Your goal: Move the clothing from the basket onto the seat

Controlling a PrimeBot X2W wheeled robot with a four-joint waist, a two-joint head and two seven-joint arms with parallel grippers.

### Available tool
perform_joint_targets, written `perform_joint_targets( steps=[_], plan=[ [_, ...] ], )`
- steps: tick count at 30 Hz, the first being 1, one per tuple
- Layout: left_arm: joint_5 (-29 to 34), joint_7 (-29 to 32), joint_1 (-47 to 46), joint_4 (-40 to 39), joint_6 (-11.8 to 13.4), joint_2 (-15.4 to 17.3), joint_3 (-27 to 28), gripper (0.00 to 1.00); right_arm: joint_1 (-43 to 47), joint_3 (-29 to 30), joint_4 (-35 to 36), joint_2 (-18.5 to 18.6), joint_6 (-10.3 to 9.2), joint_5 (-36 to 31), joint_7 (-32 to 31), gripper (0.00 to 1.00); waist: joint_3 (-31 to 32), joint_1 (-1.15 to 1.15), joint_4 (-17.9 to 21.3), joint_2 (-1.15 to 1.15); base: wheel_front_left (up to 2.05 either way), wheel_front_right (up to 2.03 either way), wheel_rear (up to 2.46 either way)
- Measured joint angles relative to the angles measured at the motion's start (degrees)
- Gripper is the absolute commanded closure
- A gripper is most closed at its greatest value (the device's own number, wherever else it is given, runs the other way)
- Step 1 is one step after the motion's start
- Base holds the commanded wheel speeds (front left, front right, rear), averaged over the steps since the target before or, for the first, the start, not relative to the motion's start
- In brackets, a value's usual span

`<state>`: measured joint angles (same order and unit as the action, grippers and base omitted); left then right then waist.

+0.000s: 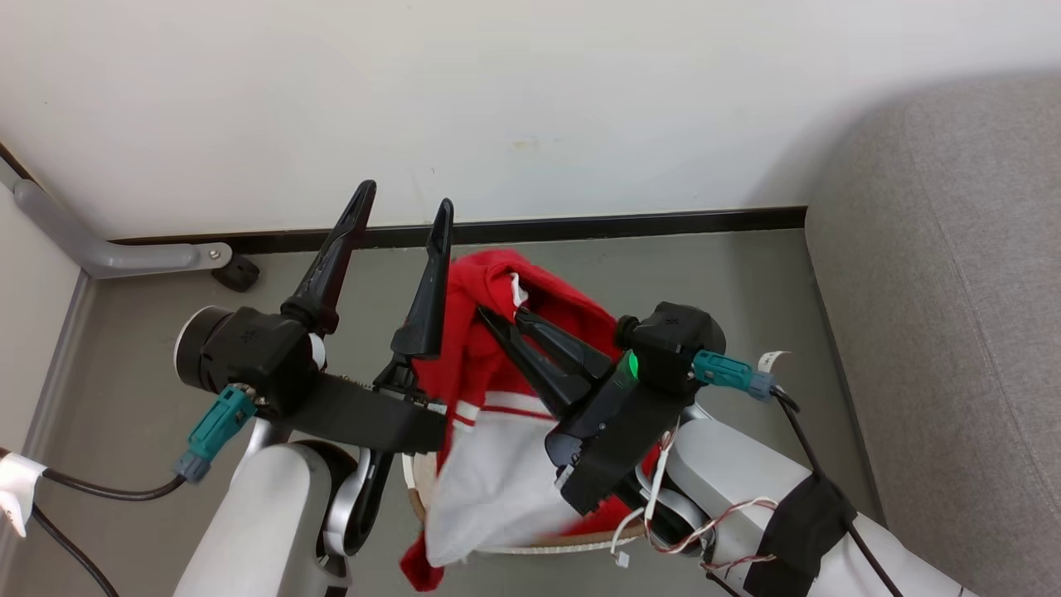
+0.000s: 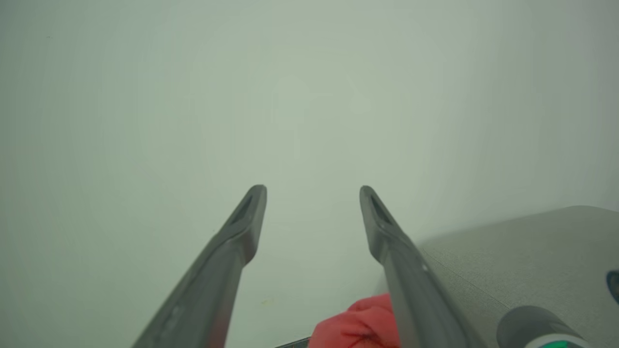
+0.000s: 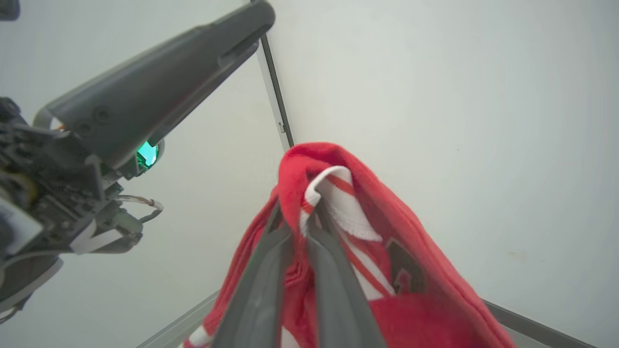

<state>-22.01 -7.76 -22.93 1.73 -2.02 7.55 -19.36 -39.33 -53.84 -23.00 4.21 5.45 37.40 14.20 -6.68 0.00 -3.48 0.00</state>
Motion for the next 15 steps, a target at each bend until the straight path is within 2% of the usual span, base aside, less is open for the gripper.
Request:
perform_joint_targets(
  steps=[15],
  plan=[
    [0.00,-0.32,0.10,0.98,0.49,0.33,0.53,0.00,0.00,0.00,0.00,0.01,-1.00,1.01,0.03,1.00,-0.41,0.00,0.86,0.00,0.00,0.00,0.00]
  ],
)
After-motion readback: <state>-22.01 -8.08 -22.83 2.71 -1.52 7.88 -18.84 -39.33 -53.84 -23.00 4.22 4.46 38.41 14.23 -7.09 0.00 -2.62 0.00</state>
